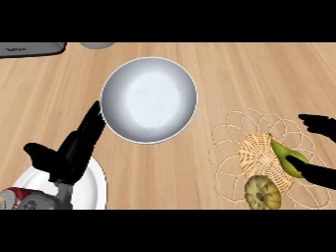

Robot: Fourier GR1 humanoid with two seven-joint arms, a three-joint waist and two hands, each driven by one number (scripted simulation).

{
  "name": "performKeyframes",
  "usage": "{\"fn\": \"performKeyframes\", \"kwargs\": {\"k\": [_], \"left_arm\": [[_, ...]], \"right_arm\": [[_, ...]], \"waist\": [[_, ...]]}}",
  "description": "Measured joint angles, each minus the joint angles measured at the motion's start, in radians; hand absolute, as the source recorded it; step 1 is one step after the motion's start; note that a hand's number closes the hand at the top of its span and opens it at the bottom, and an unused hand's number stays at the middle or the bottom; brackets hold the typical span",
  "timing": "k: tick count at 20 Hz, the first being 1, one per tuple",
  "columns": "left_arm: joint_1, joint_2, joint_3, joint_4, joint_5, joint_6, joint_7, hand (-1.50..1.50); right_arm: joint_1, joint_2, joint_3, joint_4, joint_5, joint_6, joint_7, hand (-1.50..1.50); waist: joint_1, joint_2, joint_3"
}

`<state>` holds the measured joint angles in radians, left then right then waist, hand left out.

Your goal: Pick the squash from the placemat and place it in the bowl

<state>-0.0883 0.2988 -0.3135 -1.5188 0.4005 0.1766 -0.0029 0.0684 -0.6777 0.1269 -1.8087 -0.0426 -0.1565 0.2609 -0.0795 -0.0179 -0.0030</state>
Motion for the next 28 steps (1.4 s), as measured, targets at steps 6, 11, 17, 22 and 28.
{"fn": "performKeyframes", "kwargs": {"k": [6,11,17,22,28], "left_arm": [[-0.038,-0.001,-0.008,-0.014,0.007,-0.025,0.042,0.0],[-0.052,-0.009,-0.014,-0.016,0.01,-0.039,0.058,0.0],[-0.081,-0.022,-0.022,-0.011,0.003,-0.06,0.066,0.0],[-0.092,-0.033,-0.022,-0.004,0.001,-0.069,0.077,0.0],[-0.09,-0.044,-0.022,-0.007,-0.008,-0.075,0.075,0.0]], "right_arm": [[0.107,-0.169,0.032,-0.252,0.135,0.064,0.162,-1.5],[0.093,-0.309,0.042,-0.403,0.189,0.167,0.472,-1.5],[-0.027,-0.364,0.094,-0.468,0.066,0.293,0.782,-1.5],[-0.111,-0.352,0.174,-0.41,-0.017,0.309,0.863,-1.5],[-0.18,-0.351,0.25,-0.308,-0.067,0.319,0.909,-1.5]], "waist": [[0.033,0.006,-0.001],[0.058,0.012,-0.003],[0.096,0.021,-0.002],[0.11,0.024,-0.001],[0.112,0.024,0.0]]}}
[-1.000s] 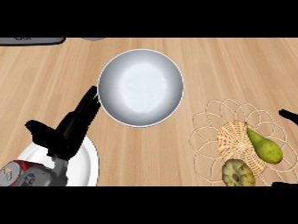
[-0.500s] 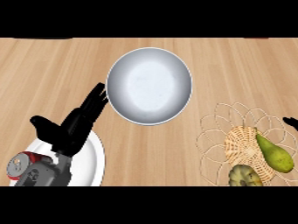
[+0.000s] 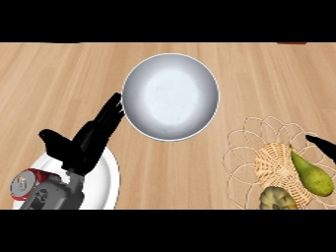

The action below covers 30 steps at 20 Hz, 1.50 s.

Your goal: Pick the squash from the placemat and place it in the bowl

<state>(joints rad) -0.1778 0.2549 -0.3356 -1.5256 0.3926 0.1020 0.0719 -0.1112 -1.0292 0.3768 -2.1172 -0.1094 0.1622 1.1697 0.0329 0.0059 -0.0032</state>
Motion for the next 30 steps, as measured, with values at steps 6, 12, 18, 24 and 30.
{"fn": "performKeyframes", "kwargs": {"k": [6,12,18,24,30], "left_arm": [[0.006,0.004,0.013,-0.016,0.001,-0.003,0.018,0.0],[0.011,-0.005,0.02,-0.001,-0.013,-0.012,0.007,0.0],[0.006,-0.014,0.032,-0.019,-0.022,-0.005,0.029,0.0],[0.027,-0.022,0.038,-0.017,-0.031,-0.018,0.021,0.0],[0.033,-0.023,0.061,-0.01,-0.034,-0.035,0.014,0.0]], "right_arm": [[-0.052,-0.007,0.074,0.057,-0.05,0.011,0.033,-1.5],[-0.099,0.003,0.136,0.121,-0.074,0.024,0.03,-1.5],[-0.125,0.052,0.212,0.152,-0.014,0.016,0.028,-1.5],[-0.13,0.092,0.26,0.195,0.046,0.006,0.021,-1.5],[-0.122,0.131,0.272,0.243,0.1,-0.003,0.004,-1.5]], "waist": [[-0.003,-0.002,0.0],[-0.012,-0.003,0.001],[-0.019,-0.005,0.002],[-0.024,-0.006,0.002],[-0.028,-0.006,0.002]]}}
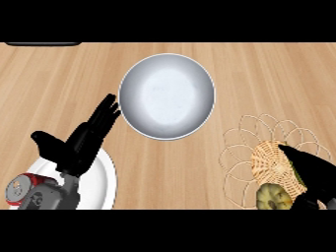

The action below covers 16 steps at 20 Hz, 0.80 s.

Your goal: Pick the squash from the placemat and place it in the bowl

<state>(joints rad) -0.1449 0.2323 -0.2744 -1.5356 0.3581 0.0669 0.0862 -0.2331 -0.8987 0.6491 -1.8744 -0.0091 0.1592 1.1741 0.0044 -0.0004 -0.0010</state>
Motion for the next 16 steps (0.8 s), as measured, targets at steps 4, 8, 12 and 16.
{"fn": "performKeyframes", "kwargs": {"k": [4,8,12,16], "left_arm": [[-0.002,-0.004,0.008,-0.015,0.0,-0.002,0.025,0.0],[0.016,-0.013,0.001,-0.048,-0.018,0.004,0.036,0.0],[0.02,-0.025,0.003,-0.045,-0.036,0.004,0.035,0.0],[0.019,-0.033,0.02,-0.042,-0.034,-0.013,0.044,0.0]], "right_arm": [[0.013,0.023,0.004,0.023,0.041,-0.008,-0.009,-1.5],[0.029,0.053,-0.003,0.041,0.07,-0.014,-0.015,-1.5],[0.051,0.077,-0.011,0.048,0.11,-0.019,-0.023,-1.5],[0.078,0.113,-0.024,0.05,0.177,-0.023,-0.057,1.5]], "waist": [[-0.001,-0.001,0.0],[-0.002,-0.002,-0.001],[-0.004,-0.002,-0.002],[-0.004,-0.006,-0.008]]}}
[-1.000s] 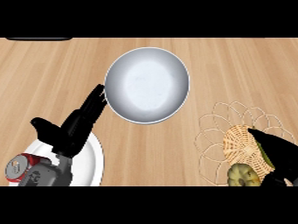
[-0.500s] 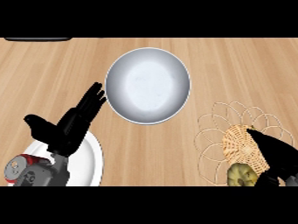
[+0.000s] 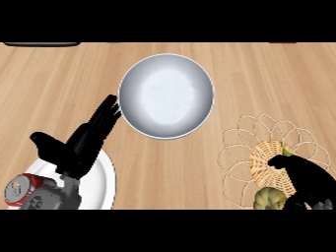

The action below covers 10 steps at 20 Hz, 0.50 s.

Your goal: Pick the squash from the placemat and place it in the bowl

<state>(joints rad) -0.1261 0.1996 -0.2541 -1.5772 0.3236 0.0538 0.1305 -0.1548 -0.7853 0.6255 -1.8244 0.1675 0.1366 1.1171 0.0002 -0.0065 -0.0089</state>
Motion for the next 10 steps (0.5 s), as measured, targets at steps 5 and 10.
{"fn": "performKeyframes", "kwargs": {"k": [5,10], "left_arm": [[0.004,-0.011,0.016,0.001,-0.013,-0.016,-0.003,0.0],[0.01,0.0,0.05,0.015,-0.005,-0.055,-0.016,0.0]], "right_arm": [[0.012,0.033,-0.021,0.016,0.062,0.023,-0.048,1.5],[0.034,0.053,-0.031,0.012,0.11,0.046,-0.085,1.5]], "waist": [[0.0,-0.003,-0.004],[0.001,-0.004,-0.007]]}}
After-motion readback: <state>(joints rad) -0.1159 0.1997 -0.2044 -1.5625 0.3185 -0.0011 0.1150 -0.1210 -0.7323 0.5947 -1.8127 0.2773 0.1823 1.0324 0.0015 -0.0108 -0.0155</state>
